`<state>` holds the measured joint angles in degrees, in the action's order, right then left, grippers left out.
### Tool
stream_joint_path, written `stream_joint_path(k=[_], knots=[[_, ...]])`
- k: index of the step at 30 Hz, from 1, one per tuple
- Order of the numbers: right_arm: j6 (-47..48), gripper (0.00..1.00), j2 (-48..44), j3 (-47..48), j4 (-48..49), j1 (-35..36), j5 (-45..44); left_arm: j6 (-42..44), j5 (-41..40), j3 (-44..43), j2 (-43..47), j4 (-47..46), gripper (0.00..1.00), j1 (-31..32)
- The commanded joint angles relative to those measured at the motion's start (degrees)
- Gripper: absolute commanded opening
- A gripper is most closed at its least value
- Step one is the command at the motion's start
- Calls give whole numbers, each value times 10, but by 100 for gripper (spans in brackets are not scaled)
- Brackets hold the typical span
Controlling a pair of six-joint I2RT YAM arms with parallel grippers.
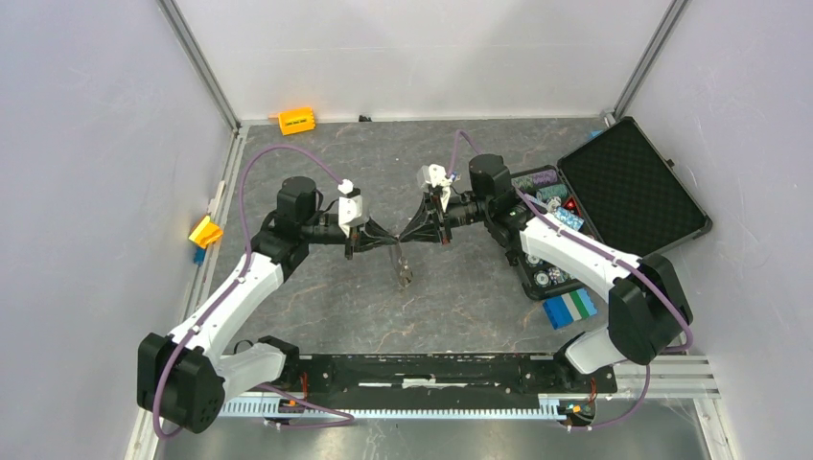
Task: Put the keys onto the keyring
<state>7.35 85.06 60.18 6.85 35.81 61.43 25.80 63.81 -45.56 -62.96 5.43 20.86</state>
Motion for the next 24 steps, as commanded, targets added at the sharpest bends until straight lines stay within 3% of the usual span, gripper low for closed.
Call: stream_joint_path(k=[1, 3, 5, 10, 14, 17, 24], knots=[[32, 18, -12, 4, -6, -3, -3, 60, -37, -14, 4, 44, 2, 0], [77, 32, -13, 13, -55, -3, -17, 139, -65, -23, 6, 97, 2, 1], [114, 40, -17, 18, -91, -2, -33, 216, -96, -29, 10, 150, 2, 2], [159, 48, -19, 17, -128, -3, -70, 345, -147, -46, 15, 242, 2, 2], [158, 52, -6, 33, -146, -3, -160, 303, -162, -52, 23, 242, 2, 3], [160, 60, 16, 60, -169, -6, -237, 196, -185, -46, 34, 202, 2, 3], [136, 62, 120, 151, -202, -46, -340, 24, -254, -57, 54, 192, 2, 4]])
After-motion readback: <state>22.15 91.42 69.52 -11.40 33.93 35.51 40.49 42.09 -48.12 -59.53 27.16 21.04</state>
